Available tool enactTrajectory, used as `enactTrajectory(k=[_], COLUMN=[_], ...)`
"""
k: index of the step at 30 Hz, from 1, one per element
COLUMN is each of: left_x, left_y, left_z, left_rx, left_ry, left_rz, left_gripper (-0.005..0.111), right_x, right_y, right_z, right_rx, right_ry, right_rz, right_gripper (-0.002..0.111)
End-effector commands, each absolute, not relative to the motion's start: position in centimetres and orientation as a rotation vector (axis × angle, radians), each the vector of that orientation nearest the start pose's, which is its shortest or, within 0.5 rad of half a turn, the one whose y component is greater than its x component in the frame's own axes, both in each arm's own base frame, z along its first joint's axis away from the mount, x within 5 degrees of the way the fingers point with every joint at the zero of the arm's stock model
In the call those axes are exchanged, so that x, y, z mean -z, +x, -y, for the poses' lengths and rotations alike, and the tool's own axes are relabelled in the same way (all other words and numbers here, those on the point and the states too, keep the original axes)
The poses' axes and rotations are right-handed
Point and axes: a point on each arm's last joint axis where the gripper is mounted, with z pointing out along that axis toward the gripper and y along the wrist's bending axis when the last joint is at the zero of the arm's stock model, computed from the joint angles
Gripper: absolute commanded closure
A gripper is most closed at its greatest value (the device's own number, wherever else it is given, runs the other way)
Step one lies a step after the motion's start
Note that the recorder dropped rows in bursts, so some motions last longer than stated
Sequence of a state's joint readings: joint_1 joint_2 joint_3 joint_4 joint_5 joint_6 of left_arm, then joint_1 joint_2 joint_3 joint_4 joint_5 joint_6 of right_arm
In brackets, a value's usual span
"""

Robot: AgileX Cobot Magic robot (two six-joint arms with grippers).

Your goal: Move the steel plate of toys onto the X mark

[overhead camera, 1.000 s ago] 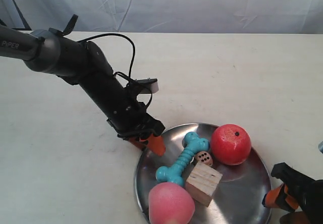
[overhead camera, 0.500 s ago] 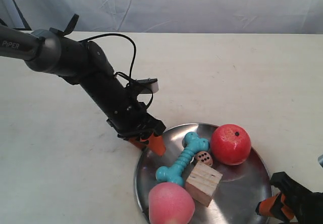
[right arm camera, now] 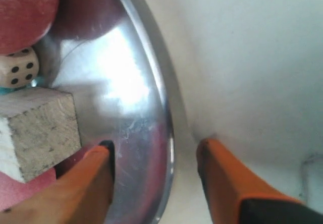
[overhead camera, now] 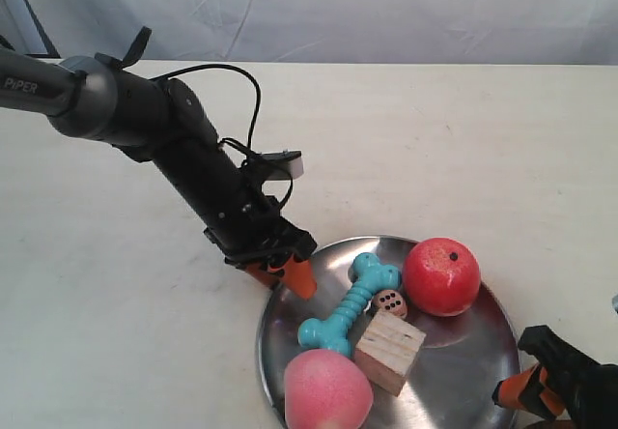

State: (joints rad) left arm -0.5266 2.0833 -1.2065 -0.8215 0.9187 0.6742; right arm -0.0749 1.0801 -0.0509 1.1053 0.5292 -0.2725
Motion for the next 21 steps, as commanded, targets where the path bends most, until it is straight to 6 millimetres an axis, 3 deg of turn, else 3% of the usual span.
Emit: enactTrajectory(k=[1, 21], left_x=[-10.73, -10.74], left_y=[28.84, 28.84], left_z=[22.89, 22.90], left_rx=[0.936, 0.938], left_ry=[1.016, 1.013], left_rz=[-2.939, -2.939], left_gripper=[0.057, 0.057], right_x=[-12.37, -12.58], right_y=[9.83, 9.86], right_z=[-3.26, -3.63], right_rx=[-0.803, -0.870], right_ry=[1.045, 1.047], right_rz=[-2.636, -2.629], right_gripper=[0.057, 0.059])
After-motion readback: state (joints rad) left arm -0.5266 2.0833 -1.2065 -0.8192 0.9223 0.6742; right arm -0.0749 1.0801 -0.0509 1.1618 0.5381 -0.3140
